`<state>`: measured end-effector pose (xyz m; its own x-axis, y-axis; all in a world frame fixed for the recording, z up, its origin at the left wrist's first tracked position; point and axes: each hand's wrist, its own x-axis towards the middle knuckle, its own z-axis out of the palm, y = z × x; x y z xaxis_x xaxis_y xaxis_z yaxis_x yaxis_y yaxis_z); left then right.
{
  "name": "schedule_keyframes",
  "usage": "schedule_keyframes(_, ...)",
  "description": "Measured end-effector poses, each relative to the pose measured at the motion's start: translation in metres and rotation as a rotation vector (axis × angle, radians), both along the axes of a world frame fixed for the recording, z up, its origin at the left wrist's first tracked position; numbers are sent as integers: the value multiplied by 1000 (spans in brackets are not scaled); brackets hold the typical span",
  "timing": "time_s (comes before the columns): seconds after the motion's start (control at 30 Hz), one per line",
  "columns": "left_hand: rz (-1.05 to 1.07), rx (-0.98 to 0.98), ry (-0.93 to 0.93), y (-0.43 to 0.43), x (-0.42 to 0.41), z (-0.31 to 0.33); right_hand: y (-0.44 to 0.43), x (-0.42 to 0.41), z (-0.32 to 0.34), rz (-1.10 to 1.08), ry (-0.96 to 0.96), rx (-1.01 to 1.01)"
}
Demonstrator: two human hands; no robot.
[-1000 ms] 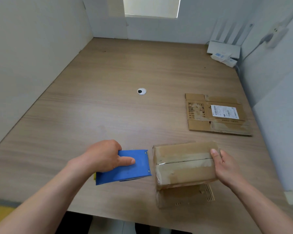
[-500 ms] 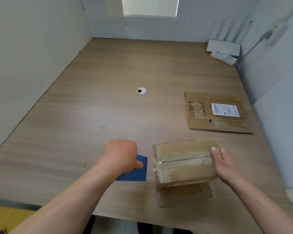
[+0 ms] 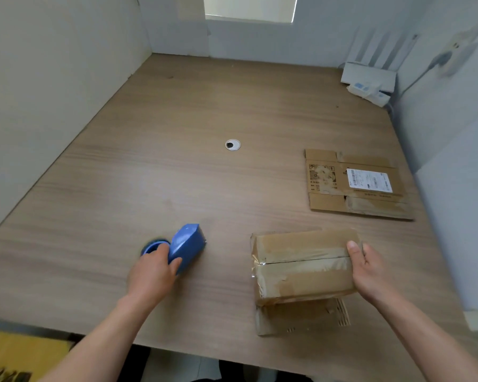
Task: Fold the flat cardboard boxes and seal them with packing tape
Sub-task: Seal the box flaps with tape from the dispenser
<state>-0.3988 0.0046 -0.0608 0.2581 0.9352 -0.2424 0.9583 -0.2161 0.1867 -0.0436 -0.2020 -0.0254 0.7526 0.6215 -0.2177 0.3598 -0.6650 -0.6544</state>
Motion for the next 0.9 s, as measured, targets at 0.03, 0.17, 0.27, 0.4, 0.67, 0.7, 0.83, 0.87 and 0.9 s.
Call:
schedule_keyframes(0.03, 10, -13, -10, 1, -4, -4, 0, -1, 0, 1, 1, -5)
schedule_keyframes(0.17, 5, -33, -3, 4, -10, -10, 0, 0, -1, -8, -6, -6)
schedule_keyframes(0.27, 37, -39, -32, 2, -5, -4, 0, 1, -4, -19, -6, 4)
schedule_keyframes(0.4, 35, 200, -563, -40, 34, 34, 2, 1, -7, -16, -10, 26)
schedule_keyframes(0.67, 19, -315, -683, -120, 164, 48, 2, -2, 0, -13, 7, 15)
schedule_keyframes(0.7, 36, -323, -670, -119, 166, 44, 2, -1, 1, -8, 8, 20)
schedule_keyframes(0.83, 196, -540, -872, -112, 157, 39, 0, -1, -1, -35, 235, 89)
schedule_keyframes(0.87, 232, -557, -919, -110, 156, 33, -1, 2, -4, -54, 342, 113)
schedule_keyframes(0.9, 275, -588, -949, -109, 156, 26, -3, 6, -7, -80, 454, 138)
